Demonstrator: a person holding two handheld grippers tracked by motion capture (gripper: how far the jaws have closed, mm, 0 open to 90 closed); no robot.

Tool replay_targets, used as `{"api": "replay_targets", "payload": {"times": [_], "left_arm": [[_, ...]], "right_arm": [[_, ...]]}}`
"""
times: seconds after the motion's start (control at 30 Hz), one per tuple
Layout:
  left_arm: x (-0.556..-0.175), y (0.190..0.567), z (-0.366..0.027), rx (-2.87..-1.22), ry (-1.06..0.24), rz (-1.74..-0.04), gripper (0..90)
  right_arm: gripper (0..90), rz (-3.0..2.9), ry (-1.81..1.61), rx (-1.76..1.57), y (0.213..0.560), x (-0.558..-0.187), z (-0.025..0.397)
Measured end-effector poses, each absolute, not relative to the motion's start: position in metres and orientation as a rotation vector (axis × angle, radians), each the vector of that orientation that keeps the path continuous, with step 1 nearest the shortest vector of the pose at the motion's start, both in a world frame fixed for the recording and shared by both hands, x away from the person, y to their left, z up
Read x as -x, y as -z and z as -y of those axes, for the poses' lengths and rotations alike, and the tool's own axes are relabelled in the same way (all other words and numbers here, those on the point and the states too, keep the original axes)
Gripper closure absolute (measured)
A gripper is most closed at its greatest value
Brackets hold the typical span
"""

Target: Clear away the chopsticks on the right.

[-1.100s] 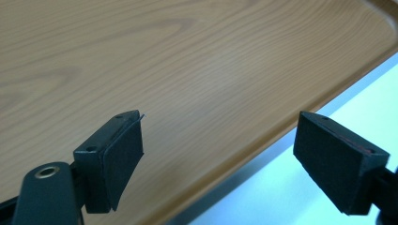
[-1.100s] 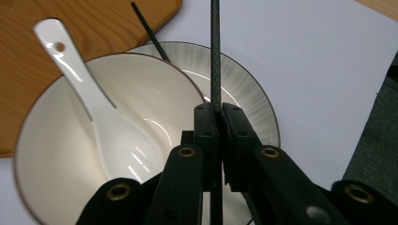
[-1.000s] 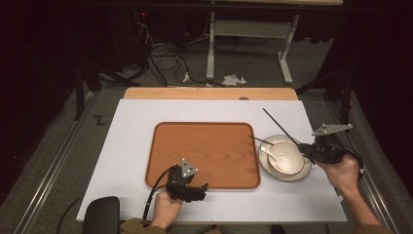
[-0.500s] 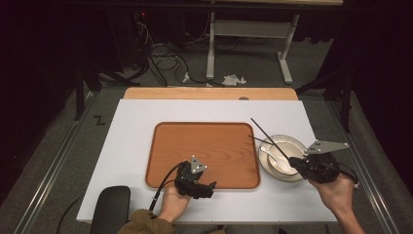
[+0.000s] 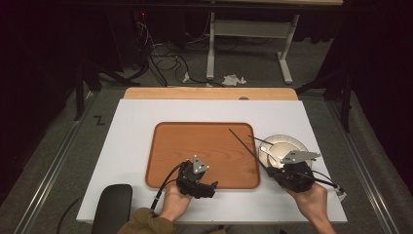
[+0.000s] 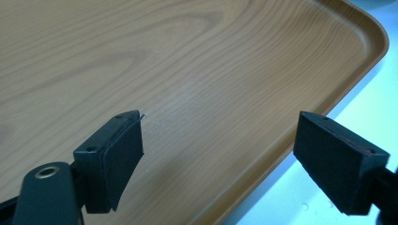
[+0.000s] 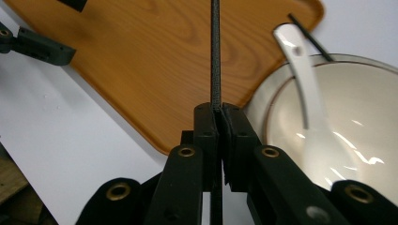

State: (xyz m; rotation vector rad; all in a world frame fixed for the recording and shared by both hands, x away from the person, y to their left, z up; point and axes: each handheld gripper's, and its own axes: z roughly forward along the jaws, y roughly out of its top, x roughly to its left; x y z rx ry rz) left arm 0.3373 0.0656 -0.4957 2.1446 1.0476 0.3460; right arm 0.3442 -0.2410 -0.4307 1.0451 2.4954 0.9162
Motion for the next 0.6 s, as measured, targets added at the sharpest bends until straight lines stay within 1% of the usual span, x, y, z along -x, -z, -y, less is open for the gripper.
{"api": "replay_targets", "payload": {"times": [0.3,0.6], "left_arm": [[-0.335,0.494,-0.067,-2.141,-0.355,-1.041,16.5],[-0.331,0.493,-0.068,-2.144,-0.380,-1.039,16.5]], "right_arm": [[86.6,-2.545,-0.872,-1.032,0.454,-0.354,0.207],[86.6,-2.574,-0.814,-1.048,0.470,-0.370,0.193]]}}
